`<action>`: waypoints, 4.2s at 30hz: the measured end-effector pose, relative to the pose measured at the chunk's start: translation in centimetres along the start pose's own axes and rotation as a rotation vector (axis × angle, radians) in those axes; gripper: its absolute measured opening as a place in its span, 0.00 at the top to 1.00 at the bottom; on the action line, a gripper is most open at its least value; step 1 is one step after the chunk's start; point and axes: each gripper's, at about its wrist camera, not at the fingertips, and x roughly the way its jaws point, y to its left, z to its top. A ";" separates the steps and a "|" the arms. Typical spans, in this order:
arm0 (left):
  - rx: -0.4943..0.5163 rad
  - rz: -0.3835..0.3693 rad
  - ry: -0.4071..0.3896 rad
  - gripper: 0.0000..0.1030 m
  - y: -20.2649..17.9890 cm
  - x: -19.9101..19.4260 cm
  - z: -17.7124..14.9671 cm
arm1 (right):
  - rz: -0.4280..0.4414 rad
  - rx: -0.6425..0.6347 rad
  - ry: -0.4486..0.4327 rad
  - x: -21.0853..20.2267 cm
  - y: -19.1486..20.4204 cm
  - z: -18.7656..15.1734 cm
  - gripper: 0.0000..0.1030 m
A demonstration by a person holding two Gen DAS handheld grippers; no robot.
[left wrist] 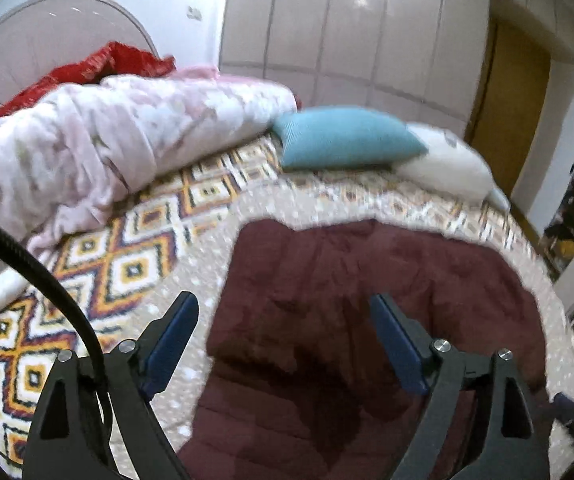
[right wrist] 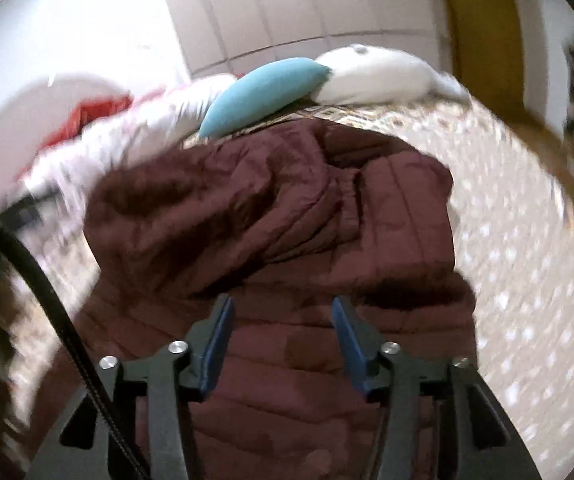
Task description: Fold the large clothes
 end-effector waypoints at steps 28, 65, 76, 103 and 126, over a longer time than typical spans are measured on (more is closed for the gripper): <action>0.111 -0.045 0.123 0.72 -1.6 0.1 -4.5 | -0.006 0.380 0.023 5.2 -1.1 0.3 0.89; -0.023 -0.061 0.349 0.51 15.2 -7.1 -16.8 | 0.253 0.318 0.311 -0.7 -1.8 -13.0 0.60; 0.021 -0.093 0.332 0.51 15.5 -12.8 -21.5 | 0.186 0.276 0.219 -14.3 -4.7 -21.6 0.60; -0.066 -0.304 0.341 0.43 21.8 -18.8 -28.1 | 0.219 0.471 0.137 -21.0 -11.6 -30.3 0.46; -0.221 -0.329 0.311 0.31 26.9 -20.2 -30.0 | 0.179 0.356 0.252 -21.6 -7.8 -32.9 0.44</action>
